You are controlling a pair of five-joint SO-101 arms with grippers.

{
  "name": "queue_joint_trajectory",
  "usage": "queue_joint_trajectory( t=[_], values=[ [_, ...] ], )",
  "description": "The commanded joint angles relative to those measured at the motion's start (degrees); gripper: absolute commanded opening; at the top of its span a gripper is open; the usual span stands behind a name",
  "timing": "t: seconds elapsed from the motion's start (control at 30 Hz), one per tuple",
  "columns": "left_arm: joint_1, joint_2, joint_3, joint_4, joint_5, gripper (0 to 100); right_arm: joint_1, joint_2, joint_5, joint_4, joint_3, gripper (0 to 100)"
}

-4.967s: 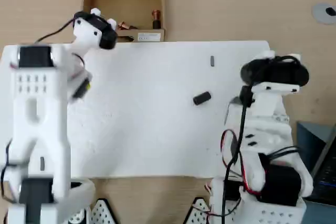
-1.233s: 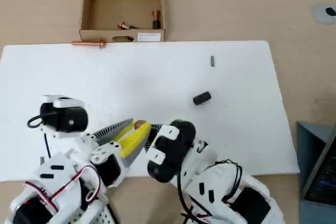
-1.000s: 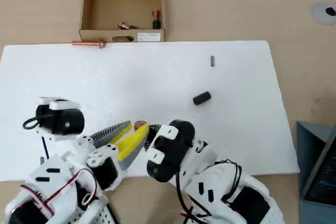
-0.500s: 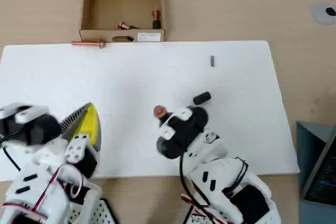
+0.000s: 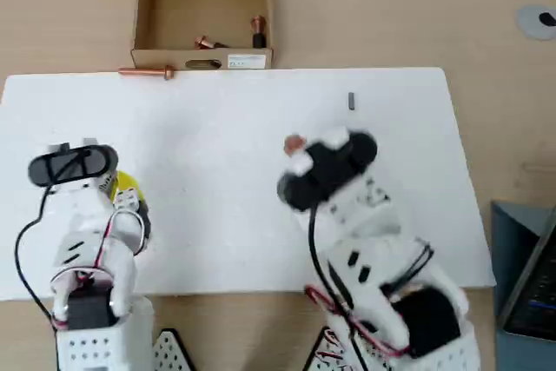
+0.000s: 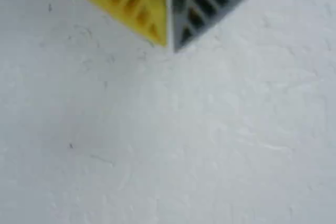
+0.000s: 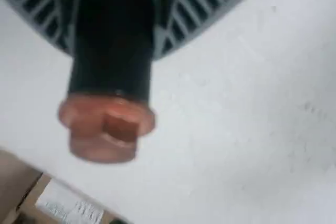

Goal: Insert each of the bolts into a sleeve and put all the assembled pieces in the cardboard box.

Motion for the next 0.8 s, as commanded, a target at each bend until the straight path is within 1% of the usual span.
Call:
queue_joint_trajectory(
  t=[0.0,0.07,0.27,0.43,0.53,0.77],
  values=[
    [-0.4,-0.5,4.7,-6.3,-0.4,0,0.8,14.6,0.2,-4.6,-13.0,0.9],
    [-0.4,-0.4,7.6,-8.2,-0.4,0,0.8,21.8,0.4,-7.0,-17.2,0.9],
    [-0.4,-0.1,7.6,-6.4,-0.4,0,0.8,40.6,0.5,-13.9,-29.1,0.9],
    [-0.4,-0.4,7.6,-0.2,-0.1,0,1.7,54.1,0.6,-17.9,-38.3,0.9],
    [-0.6,-0.5,7.6,0.2,-0.1,0,3.0,62.4,0.8,-20.4,-44.3,0.9],
    [-0.5,-0.5,7.6,0.2,-0.1,0,6.4,81.5,7.1,-25.8,-59.6,0.9]
  ],
)
